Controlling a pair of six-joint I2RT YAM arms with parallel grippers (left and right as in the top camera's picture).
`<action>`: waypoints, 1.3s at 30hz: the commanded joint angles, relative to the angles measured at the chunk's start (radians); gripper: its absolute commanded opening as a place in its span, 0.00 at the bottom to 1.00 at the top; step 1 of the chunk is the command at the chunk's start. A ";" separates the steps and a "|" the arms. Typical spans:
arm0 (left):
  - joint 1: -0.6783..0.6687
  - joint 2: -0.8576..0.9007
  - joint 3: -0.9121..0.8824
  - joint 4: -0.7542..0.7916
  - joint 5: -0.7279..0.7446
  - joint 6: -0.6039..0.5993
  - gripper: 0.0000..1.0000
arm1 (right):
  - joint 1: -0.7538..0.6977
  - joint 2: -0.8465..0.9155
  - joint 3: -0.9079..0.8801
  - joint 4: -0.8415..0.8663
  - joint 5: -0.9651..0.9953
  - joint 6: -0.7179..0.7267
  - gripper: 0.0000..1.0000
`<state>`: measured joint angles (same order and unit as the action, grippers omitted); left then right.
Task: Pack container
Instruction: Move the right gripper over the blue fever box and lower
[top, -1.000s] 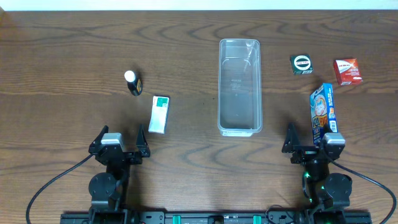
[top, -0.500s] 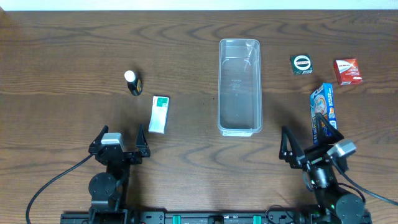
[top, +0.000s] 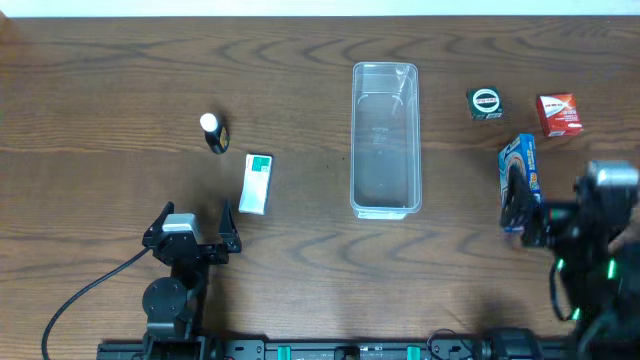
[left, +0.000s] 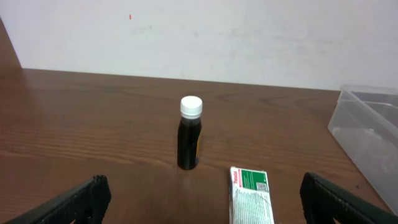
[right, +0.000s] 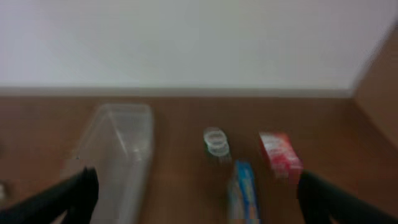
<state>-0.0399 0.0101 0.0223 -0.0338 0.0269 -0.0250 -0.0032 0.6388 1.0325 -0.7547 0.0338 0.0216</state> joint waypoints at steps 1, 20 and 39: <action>0.005 -0.006 -0.018 -0.037 -0.011 0.006 0.98 | -0.053 0.195 0.177 -0.169 0.059 -0.098 0.99; 0.005 -0.006 -0.018 -0.037 -0.011 0.006 0.98 | -0.195 0.753 0.425 -0.442 0.059 -0.267 0.99; 0.005 -0.006 -0.018 -0.037 -0.011 0.006 0.98 | -0.308 1.069 0.425 -0.421 -0.076 -0.337 0.99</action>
<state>-0.0399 0.0101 0.0223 -0.0334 0.0269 -0.0254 -0.3111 1.6756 1.4399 -1.1793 -0.0299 -0.2947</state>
